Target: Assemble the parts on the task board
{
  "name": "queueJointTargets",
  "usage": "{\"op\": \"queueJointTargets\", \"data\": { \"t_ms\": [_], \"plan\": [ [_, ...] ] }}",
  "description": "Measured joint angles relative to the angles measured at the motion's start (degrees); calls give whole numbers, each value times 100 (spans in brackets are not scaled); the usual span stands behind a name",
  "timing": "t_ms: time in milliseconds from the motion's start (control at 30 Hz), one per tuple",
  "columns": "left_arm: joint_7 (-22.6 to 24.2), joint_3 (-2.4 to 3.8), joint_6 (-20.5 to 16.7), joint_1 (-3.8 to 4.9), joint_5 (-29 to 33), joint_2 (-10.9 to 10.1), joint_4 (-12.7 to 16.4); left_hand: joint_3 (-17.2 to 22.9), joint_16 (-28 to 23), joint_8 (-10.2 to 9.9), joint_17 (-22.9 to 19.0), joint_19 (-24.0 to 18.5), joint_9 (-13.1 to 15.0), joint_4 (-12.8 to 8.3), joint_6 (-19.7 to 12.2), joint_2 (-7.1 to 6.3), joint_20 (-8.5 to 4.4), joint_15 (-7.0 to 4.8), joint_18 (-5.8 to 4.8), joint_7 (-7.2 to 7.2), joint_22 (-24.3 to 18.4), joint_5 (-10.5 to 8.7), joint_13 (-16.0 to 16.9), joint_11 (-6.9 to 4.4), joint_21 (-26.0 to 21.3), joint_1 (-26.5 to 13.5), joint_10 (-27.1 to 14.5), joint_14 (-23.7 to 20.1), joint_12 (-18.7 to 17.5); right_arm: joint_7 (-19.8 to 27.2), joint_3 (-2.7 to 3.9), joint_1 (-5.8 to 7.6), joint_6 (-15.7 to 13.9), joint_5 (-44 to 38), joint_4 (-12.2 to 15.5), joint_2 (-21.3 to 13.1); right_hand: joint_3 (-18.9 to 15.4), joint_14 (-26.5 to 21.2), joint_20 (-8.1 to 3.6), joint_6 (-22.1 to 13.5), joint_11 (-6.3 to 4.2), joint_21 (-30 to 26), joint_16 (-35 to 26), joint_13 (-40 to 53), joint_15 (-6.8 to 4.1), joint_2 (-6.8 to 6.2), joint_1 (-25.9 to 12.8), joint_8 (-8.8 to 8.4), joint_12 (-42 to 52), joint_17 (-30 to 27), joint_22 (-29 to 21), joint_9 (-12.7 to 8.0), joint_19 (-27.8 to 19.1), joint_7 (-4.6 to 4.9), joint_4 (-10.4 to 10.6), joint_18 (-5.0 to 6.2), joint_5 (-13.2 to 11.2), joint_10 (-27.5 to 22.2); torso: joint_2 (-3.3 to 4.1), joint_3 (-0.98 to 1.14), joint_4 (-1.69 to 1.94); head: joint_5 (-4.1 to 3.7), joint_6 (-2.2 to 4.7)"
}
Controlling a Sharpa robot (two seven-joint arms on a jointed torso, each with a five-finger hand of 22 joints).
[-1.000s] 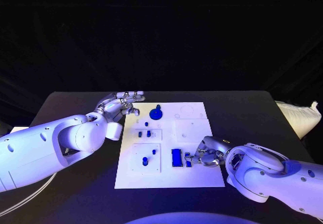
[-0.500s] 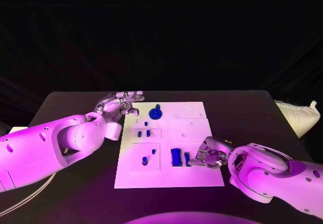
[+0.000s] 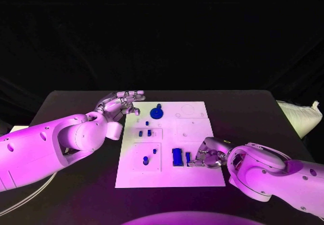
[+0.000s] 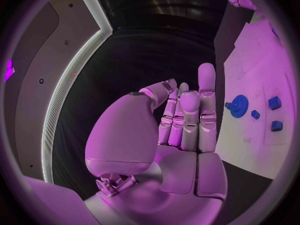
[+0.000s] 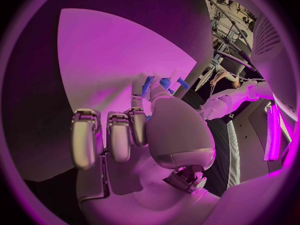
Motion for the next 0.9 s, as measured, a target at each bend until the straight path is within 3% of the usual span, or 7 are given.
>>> {"op": "queueJointTargets", "data": {
  "t_ms": [467, 600, 700, 800, 867, 900],
  "plan": [
    [-3, 0, 4, -3, 0, 1, -5, 0, 0, 0, -15, 0, 0, 0, 0, 0, 0, 0, 0, 0, -6, 0, -6, 0, 0, 0, 0, -42, 0, 24, 1, -8, -24, -4, -170, 134, -13, 0, 0, -9, 0, 0, 0, -1, 0, 44, 41, 0, -38, -1, -1, 15, 0, 4, -37, 0, 7, 0, 0, 5, -4, 9, 2],
    [-5, -2, 5, -4, 0, -1, -14, 0, 0, 0, -15, 0, 0, 0, 0, 0, 0, 0, 0, 0, -6, 0, -6, 20, 0, 0, -20, -42, 0, 213, 9, 23, -113, 165, -125, -15, -174, 0, 0, -207, 0, -69, -36, 15, 0, 44, 40, -49, -348, -1, -1, 7, 0, 64, 9, 0, 193, 0, -6, 5, -9, 24, 10],
    [-7, -5, 5, -6, 0, -3, -30, 0, 0, 0, -20, 0, 0, 0, 0, 0, 0, 0, 0, 0, -6, 0, -6, 20, 0, 0, -20, -42, 0, 615, 22, 203, -212, 660, -176, -161, -266, 11, 24, -559, 127, -228, -141, 38, 98, 38, 46, -267, -816, -1, -1, -74, -1, 206, -6, 1, 238, -11, -12, 3, -9, 14, 32],
    [-7, -11, 4, -13, 0, 3, -71, -19, 0, 0, -38, -21, 0, -1, 0, 24, 21, 1, 0, 0, -6, 0, -6, 20, 0, -24, -20, -42, 0, 1228, 43, 436, -342, 1436, -359, -220, -347, -1, 149, -885, 273, -469, -319, 37, 217, -37, 130, -478, -1635, -1, -2, -167, -4, 372, -88, 0, 238, -63, -24, -7, -15, 0, 63],
    [-5, -14, 5, -25, 0, 17, -102, -84, 0, 0, -84, -32, 0, 34, 0, 44, 32, 34, 0, 0, -17, 0, -6, 31, -35, -51, -31, -91, 27, 1640, 44, 539, -430, 1964, -500, -216, -408, 18, 222, -990, 332, -659, -481, -81, 249, 26, 315, -565, -2090, -2, -101, -222, -81, 430, -148, 5, 238, -189, -40, -12, -18, -14, 88],
    [3, -16, 7, -38, 3, 33, -127, -132, -24, 0, -131, -52, 0, 49, 0, 28, 52, 39, 0, 0, -28, 0, -6, 35, -35, -115, -47, -129, 36, 1924, 40, 606, -489, 2337, -626, -188, -435, -2, 257, -1056, 353, -865, -658, -150, 271, 79, 442, -610, -2469, -2, -326, -250, -189, 457, -182, 86, 239, -334, -51, -14, -21, -16, 99]
  ]
}}
